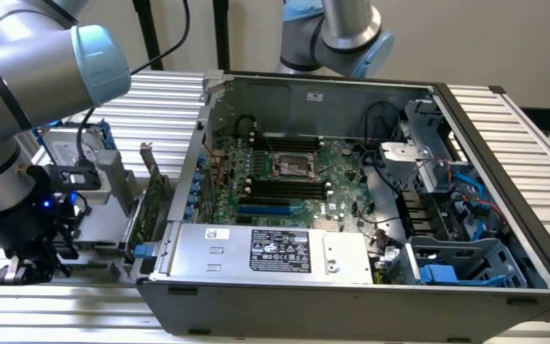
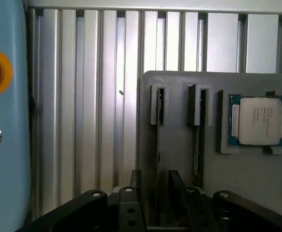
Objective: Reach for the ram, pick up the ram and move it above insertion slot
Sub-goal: 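Pick up the ram and move it above insertion slot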
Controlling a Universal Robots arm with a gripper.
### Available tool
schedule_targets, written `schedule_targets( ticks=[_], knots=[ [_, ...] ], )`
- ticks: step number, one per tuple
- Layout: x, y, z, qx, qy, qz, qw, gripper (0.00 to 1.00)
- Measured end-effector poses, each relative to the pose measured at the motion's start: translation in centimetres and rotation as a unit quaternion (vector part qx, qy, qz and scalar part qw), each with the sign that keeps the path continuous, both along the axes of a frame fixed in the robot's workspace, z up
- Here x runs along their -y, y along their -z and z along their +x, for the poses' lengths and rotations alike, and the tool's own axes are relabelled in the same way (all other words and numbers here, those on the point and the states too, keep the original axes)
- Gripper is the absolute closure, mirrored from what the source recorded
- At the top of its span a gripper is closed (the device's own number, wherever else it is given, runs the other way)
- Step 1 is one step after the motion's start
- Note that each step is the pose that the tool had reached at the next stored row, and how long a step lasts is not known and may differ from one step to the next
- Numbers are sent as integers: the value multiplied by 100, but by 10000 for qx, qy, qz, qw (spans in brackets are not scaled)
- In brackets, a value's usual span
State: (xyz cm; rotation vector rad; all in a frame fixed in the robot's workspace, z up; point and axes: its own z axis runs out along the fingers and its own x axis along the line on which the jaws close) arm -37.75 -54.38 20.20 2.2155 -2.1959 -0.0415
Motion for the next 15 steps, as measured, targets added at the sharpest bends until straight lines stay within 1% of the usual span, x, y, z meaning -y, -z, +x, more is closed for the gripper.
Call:
schedule_targets(
  ticks=[4, 9, 11, 12, 13, 14, 15],
  knots=[
    [-11, 24, -14, 1, 16, 15, 10000, 64],
    [-14, 34, -14, -1, 29, 21, 10000, 64],
    [-14, 36, -14, -1, 45, 21, 10000, 65],
    [-14, 37, -14, -2, 55, 21, 10000, 72],
    [-14, 40, -14, -2, 66, 21, 10000, 72],
    [-14, 43, -14, -2, 76, 21, 10000, 79],
    [-15, 49, -13, -1, 83, 22, 10000, 79]
  ],
)
